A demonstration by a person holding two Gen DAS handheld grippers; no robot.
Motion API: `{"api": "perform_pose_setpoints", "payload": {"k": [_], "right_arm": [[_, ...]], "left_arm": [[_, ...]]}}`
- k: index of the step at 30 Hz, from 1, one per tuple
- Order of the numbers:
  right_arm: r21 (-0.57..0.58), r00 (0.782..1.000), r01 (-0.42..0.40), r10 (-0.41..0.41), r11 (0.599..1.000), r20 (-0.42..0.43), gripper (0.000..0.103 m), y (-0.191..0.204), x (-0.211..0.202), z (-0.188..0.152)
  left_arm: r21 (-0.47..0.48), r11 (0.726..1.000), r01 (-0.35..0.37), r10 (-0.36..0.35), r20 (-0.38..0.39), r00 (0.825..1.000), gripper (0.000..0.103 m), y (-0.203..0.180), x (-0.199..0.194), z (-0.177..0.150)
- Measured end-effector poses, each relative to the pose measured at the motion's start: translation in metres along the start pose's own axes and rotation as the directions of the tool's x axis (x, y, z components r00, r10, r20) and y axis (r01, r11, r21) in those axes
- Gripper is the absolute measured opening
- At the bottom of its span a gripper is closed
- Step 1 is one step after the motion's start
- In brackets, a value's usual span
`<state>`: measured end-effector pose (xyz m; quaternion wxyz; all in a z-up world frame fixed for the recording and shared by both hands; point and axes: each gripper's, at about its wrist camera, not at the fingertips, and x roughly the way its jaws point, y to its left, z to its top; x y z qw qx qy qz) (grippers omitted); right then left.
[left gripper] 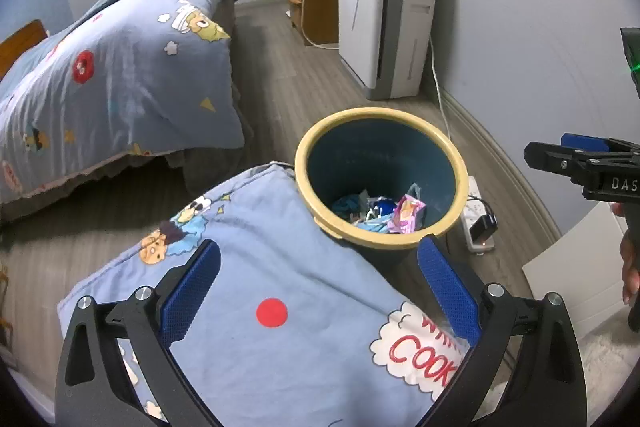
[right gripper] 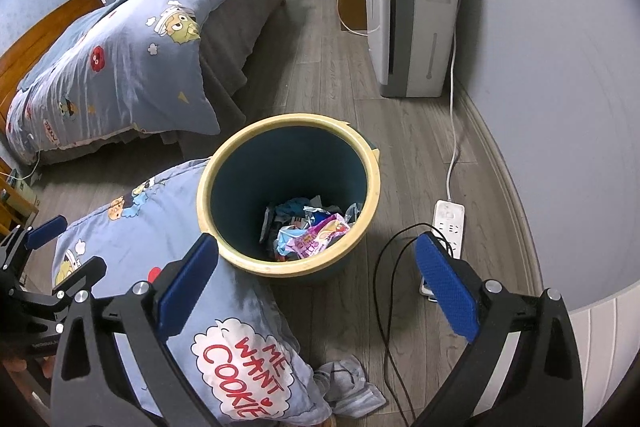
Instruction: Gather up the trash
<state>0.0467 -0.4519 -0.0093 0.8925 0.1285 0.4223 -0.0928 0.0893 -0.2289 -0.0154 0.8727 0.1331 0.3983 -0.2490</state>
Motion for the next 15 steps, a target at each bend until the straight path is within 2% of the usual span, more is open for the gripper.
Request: {"api": "perform_pose_setpoints", "payload": {"k": [15], "right_arm": [[-0.009, 1.000, 0.007, -0.007, 1.000, -0.008, 0.097, 0.0027, 0.0027, -0.0025]], "left_arm": [[0.001, 1.000, 0.002, -0.002, 0.000, 1.000, 0.098, 0.0001, 0.0006, 0.0009]]}}
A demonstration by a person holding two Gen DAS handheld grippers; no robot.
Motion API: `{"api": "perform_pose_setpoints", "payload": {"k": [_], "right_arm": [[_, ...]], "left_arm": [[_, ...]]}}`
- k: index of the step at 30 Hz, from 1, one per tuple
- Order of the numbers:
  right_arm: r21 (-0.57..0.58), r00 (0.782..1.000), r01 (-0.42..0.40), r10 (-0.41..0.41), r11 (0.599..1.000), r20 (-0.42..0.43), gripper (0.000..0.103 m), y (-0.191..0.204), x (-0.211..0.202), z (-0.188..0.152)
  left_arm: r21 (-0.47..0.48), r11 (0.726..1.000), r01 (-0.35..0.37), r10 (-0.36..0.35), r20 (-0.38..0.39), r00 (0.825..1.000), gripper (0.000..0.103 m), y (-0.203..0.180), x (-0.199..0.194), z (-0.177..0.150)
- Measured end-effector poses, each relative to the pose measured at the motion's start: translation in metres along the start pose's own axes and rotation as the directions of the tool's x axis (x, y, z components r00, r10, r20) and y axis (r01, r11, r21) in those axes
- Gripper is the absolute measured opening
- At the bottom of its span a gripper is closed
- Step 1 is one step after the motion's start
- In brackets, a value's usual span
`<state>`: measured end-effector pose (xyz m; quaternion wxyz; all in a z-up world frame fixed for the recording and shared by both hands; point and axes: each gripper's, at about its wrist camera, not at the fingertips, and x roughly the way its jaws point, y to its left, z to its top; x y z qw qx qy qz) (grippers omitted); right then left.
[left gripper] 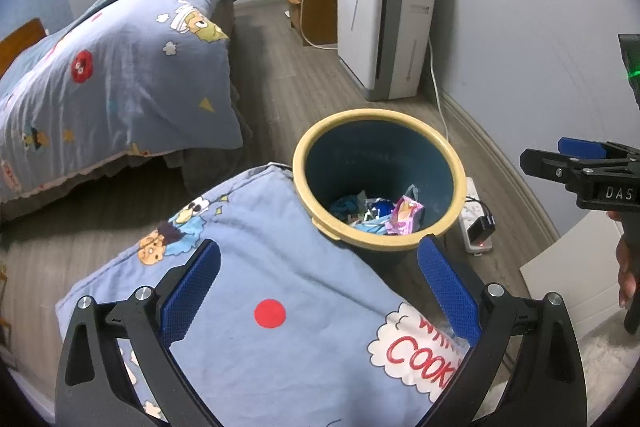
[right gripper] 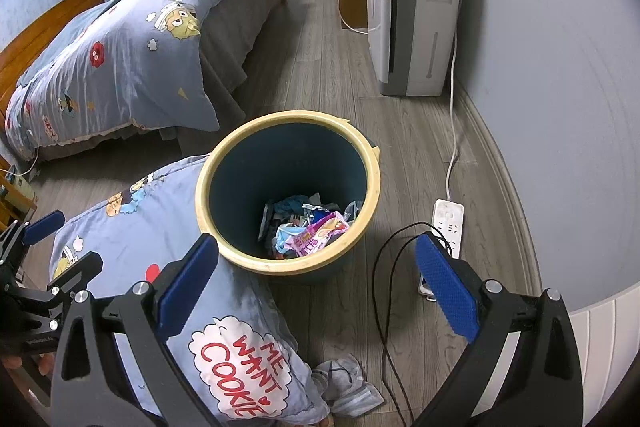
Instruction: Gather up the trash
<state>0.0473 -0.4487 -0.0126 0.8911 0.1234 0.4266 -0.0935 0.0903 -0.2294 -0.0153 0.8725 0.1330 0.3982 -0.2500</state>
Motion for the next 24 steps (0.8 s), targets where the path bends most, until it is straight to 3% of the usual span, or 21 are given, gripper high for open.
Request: {"api": "perform_pose_setpoints", "payload": {"k": [24], "right_arm": [[-0.003, 1.000, 0.002, -0.002, 1.000, -0.007, 0.097, -0.0004, 0.0030, -0.0030]], "left_arm": [[0.020, 1.000, 0.003, -0.004, 0.010, 1.000, 0.098, -0.0062, -0.0020, 0.0011]]}}
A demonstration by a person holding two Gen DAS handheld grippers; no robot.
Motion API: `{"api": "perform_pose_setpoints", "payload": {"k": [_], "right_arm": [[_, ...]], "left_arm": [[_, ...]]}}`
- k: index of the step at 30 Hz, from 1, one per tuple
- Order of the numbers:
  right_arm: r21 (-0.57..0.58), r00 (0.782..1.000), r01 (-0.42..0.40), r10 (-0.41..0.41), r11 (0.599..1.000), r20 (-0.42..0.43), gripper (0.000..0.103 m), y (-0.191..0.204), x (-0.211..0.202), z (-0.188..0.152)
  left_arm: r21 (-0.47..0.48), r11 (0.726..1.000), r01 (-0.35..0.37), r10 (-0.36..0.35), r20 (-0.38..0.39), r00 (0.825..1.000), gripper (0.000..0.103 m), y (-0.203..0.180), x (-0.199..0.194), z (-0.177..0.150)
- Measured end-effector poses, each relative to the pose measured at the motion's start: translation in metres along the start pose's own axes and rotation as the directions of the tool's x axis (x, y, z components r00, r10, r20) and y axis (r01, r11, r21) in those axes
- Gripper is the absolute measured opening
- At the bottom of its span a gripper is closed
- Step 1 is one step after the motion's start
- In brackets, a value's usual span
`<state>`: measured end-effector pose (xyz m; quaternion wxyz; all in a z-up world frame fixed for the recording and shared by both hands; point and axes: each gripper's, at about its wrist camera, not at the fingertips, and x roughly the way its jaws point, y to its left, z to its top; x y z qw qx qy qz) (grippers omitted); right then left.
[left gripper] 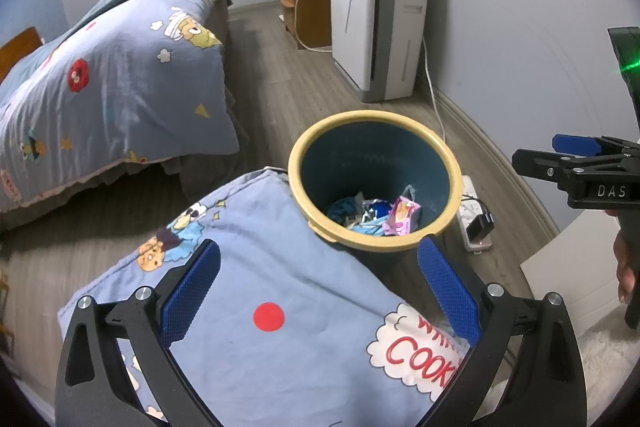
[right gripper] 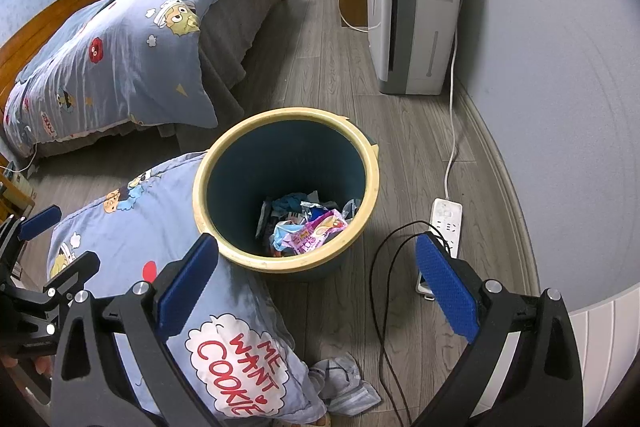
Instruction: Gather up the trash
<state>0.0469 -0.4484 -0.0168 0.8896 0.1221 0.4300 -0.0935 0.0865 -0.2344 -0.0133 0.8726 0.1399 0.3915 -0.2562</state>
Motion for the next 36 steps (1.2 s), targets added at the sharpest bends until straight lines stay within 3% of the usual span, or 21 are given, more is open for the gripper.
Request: {"api": "perform_pose_setpoints", "payload": {"k": [36], "right_arm": [[-0.002, 1.000, 0.000, 0.000, 1.000, -0.005, 0.097, -0.0015, 0.0002, -0.0016]], "left_arm": [[0.014, 1.000, 0.015, -0.015, 0.005, 1.000, 0.098, -0.0066, -0.0021, 0.0017]]}}
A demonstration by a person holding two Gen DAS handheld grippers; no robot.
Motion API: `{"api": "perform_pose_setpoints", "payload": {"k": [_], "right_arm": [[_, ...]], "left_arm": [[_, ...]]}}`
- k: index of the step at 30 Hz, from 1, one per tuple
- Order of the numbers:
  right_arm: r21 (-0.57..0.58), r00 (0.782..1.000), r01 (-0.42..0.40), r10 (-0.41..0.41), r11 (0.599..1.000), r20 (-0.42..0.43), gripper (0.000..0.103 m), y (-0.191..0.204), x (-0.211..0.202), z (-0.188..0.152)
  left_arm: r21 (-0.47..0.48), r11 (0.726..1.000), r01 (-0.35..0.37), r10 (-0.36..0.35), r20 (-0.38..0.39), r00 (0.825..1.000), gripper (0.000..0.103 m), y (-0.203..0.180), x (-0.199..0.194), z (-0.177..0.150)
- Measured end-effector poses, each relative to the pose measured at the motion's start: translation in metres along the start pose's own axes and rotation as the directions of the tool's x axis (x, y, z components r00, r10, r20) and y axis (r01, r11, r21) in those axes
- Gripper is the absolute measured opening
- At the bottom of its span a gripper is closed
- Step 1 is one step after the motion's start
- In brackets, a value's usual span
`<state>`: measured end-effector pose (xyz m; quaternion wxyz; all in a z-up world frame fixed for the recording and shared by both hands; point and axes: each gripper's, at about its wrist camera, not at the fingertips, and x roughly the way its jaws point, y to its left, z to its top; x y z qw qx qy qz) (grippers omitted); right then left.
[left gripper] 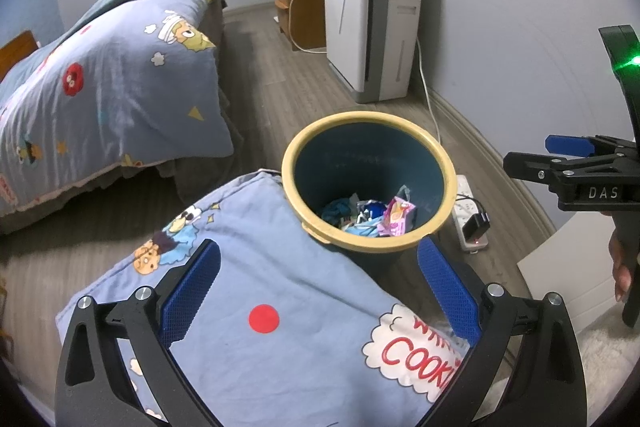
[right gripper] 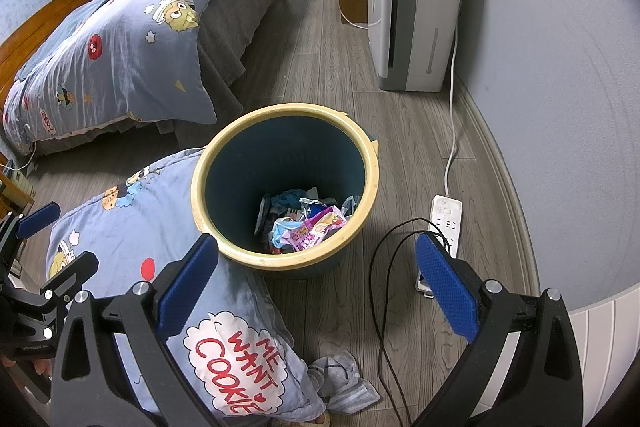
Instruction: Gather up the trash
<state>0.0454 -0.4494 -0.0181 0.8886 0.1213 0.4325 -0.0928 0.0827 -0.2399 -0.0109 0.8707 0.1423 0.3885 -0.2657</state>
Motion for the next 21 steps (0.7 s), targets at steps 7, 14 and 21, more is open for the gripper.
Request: {"api": "perform_pose_setpoints", "payload": {"k": [7, 14, 21], "right_arm": [[0.000, 1.000, 0.003, -0.003, 1.000, -0.001, 0.097, 0.000, 0.001, -0.001], [0.016, 1.000, 0.004, -0.004, 1.000, -0.009, 0.097, 0.000, 0.001, -0.004], [0.077, 0.999, 0.028, -0.024, 0.997, -0.045, 0.097, 0.011, 0.003, 0.003]], "left_arm": [[0.011, 1.000, -0.005, 0.005, 0.003, 1.000, 0.098, 0.000, -0.001, -0.001], [0.054, 0.999, 0.001, -0.001, 0.005, 1.000, 0.098, -0.002, -0.008, -0.003], [0.026, 1.000, -0.014, 0.013, 0.015, 1.000, 0.098, 0.013, -0.028, -0.007]]}}
